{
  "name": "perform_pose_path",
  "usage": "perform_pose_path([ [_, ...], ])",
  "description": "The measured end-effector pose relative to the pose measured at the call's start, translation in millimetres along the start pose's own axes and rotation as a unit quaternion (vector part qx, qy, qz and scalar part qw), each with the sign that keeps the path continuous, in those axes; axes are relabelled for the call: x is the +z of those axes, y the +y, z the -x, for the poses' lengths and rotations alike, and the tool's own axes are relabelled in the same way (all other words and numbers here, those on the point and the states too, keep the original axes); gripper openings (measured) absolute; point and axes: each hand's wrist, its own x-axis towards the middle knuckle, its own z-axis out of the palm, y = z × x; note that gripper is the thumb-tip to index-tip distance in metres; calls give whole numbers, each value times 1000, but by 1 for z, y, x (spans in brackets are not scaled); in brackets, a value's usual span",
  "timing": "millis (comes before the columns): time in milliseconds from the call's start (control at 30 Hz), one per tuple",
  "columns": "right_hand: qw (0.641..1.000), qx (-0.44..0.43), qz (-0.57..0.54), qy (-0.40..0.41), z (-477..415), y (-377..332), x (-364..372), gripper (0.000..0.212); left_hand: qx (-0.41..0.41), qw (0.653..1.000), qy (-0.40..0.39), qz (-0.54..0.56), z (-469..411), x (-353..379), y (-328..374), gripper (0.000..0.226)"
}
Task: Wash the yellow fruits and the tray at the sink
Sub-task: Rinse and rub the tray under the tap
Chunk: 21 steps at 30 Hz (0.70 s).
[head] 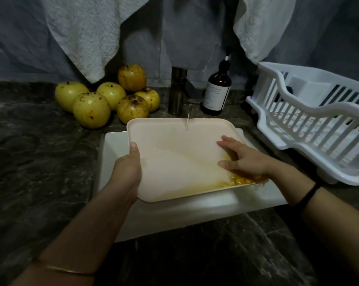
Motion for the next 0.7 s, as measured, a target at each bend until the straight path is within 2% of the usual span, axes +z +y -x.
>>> perform_pose_path([
  [133,994,31,46,89,-8,4,17,66,0,1000,22,6,0,-1,2,57],
  [333,989,99,89,68,-15,-26,34,67,-27,999,24,23,0,0,0,56],
  [400,991,66,98,61,-13,-46,40,69,-41,998,25,29,0,0,0,53],
  [467,992,-6,123,40,-9,-69,51,68,-53,997,23,41,-1,1,-1,49],
  [567,985,-101,139,24,-3,-98,68,57,-62,996,17,55,-2,1,-2,46],
  [700,985,-153,71,18,0,-93,60,54,-62,995,14,74,-5,1,-3,47],
])
